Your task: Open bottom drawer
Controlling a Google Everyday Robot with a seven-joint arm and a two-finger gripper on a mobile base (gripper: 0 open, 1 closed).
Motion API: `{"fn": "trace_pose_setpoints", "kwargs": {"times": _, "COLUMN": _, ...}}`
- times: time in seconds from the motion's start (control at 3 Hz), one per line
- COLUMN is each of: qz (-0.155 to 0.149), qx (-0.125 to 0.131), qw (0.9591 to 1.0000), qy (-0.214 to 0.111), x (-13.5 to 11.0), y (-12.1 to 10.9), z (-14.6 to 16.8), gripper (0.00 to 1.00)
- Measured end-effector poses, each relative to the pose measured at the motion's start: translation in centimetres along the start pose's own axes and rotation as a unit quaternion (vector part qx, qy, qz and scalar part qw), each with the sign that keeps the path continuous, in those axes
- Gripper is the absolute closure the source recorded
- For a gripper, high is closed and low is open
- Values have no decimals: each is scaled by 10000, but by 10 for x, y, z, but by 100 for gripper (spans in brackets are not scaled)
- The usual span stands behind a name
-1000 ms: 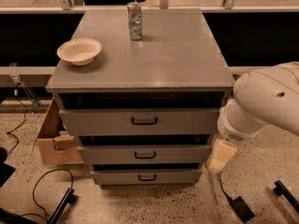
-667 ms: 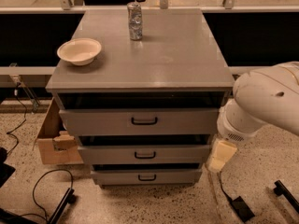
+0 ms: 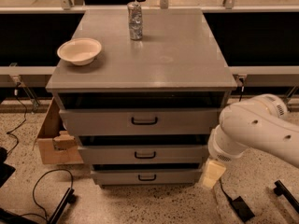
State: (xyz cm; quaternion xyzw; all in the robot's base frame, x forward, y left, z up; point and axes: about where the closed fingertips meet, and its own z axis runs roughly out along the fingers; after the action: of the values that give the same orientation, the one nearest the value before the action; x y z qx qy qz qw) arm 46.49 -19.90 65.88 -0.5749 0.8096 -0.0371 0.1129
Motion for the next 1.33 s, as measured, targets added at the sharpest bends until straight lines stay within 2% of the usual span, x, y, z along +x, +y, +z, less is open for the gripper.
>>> {"fn": "trace_pose_setpoints", "kwargs": {"times": 0.33, "qz": -7, "qx": -182, "qw": 9998, "qy": 34, "x": 9, "y": 10, "z": 74, "gripper": 0}}
{"fn": "trace_pose_setpoints", "kwargs": {"times": 0.67, "qz": 54, "qx": -291, "qw": 9996, "qy": 38, "x": 14, "y": 15, "z": 120, "gripper": 0}}
{"fn": "trace_pose_setpoints", "kwargs": {"times": 1.33, "qz": 58, "qx": -322, "qw": 9995, "qy": 38, "x": 15, "y": 17, "z": 126, "gripper": 0}}
